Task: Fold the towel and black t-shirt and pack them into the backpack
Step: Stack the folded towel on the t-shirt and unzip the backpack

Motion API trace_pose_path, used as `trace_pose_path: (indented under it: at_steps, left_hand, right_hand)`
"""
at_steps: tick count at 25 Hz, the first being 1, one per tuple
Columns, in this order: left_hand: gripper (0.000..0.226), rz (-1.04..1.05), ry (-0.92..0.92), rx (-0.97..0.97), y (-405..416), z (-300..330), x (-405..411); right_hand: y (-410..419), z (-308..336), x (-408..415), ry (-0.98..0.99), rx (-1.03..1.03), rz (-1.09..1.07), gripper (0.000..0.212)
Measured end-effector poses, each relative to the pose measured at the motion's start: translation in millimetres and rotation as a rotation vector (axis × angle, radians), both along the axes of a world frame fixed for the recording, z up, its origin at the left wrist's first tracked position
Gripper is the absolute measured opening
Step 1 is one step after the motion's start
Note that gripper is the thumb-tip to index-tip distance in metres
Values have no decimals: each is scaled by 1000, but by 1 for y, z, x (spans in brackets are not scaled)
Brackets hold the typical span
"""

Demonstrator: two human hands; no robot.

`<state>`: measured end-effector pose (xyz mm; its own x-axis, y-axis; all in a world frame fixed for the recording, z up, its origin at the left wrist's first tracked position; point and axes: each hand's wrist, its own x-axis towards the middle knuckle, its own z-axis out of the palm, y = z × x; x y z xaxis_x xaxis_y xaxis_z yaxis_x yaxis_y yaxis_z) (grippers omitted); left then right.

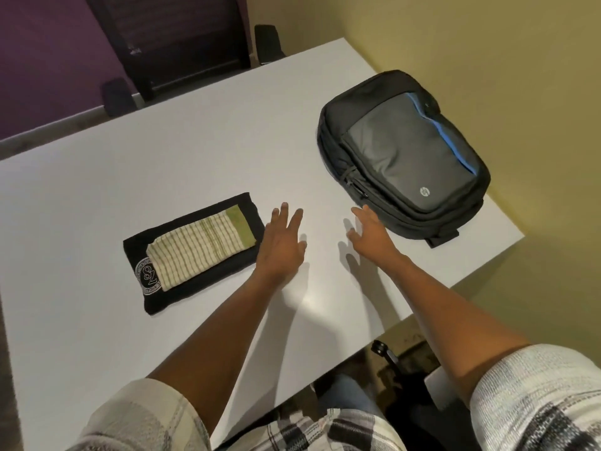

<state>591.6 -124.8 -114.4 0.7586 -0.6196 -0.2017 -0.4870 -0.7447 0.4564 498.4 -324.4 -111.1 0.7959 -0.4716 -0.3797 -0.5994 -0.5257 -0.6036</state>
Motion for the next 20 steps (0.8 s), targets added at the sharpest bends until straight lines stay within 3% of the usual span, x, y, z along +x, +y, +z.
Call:
trace_pose_path:
  at_steps: [5,9,11,13,20]
  left_hand:
    - [73,-31,69,-12,-93,1,2]
    - [76,-102,96,-75,-153,-1,1]
    - [77,-104,157,-98,-176,-6,4]
    - [78,-92,194,-103,-192,-11,7]
    - [64,75,183,-216,-186,-21,14]
  right_hand:
    - [-76,4,-10,-74,-58,-92,54]
    - [-122,8,-24,-122,-249,-205,42]
    - [-147,7,-31,-33,-347,-271,47]
    - [-168,2,-37,83,-303,-277,59]
    - [-162,-11,-25,273,-215,-74,73]
